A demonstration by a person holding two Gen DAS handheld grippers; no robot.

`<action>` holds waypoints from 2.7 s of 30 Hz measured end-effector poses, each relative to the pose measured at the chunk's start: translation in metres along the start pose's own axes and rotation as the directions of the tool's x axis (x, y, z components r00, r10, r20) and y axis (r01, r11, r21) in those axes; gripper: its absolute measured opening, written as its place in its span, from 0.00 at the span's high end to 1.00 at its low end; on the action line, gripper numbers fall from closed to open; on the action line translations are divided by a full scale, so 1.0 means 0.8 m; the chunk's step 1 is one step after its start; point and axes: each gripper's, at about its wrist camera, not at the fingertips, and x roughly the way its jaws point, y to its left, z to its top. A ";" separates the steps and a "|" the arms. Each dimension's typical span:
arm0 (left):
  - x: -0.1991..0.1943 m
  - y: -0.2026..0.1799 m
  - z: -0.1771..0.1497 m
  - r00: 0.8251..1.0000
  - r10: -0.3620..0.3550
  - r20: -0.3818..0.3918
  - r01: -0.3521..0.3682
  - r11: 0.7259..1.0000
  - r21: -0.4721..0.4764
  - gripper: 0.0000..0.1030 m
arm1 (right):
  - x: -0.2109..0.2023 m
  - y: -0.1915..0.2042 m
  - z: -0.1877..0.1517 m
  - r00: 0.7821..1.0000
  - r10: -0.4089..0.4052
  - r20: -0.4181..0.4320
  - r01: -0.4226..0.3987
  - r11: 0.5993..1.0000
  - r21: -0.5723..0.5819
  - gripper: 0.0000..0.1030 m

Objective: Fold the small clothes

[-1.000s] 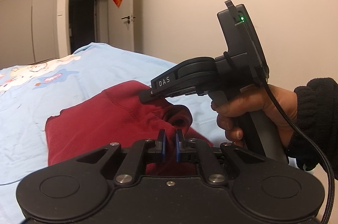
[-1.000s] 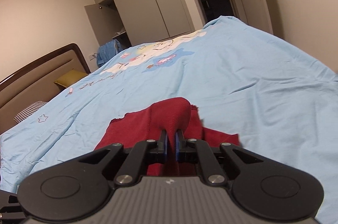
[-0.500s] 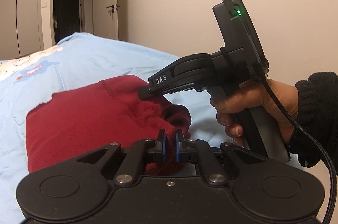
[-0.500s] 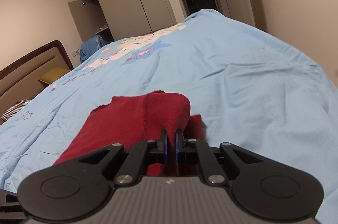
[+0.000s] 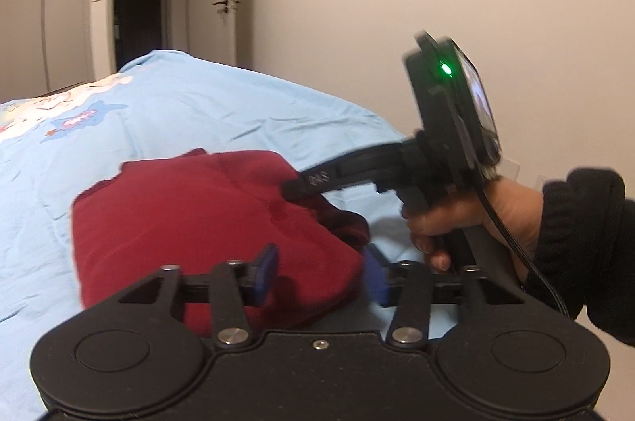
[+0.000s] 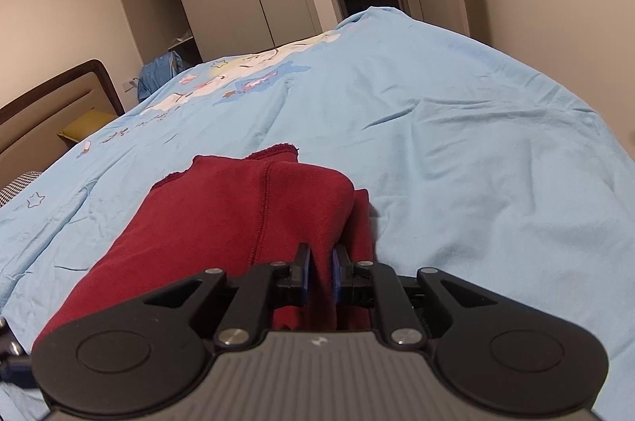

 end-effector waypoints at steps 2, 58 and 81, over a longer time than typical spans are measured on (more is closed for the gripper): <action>-0.004 0.008 0.003 1.000 0.019 0.011 -0.019 0.999 -0.037 0.36 | -0.001 -0.001 0.000 1.000 -0.010 0.001 0.010 1.000 -0.004 0.82; -0.007 0.131 -0.056 0.968 0.199 -0.154 -0.248 0.855 -0.456 0.07 | -0.056 0.001 -0.048 0.997 -0.074 0.035 0.074 0.997 0.009 0.30; -0.006 0.131 -0.059 0.967 0.197 -0.161 -0.249 0.855 -0.454 0.07 | -0.052 -0.005 -0.074 0.995 -0.101 0.020 0.101 0.995 0.026 0.31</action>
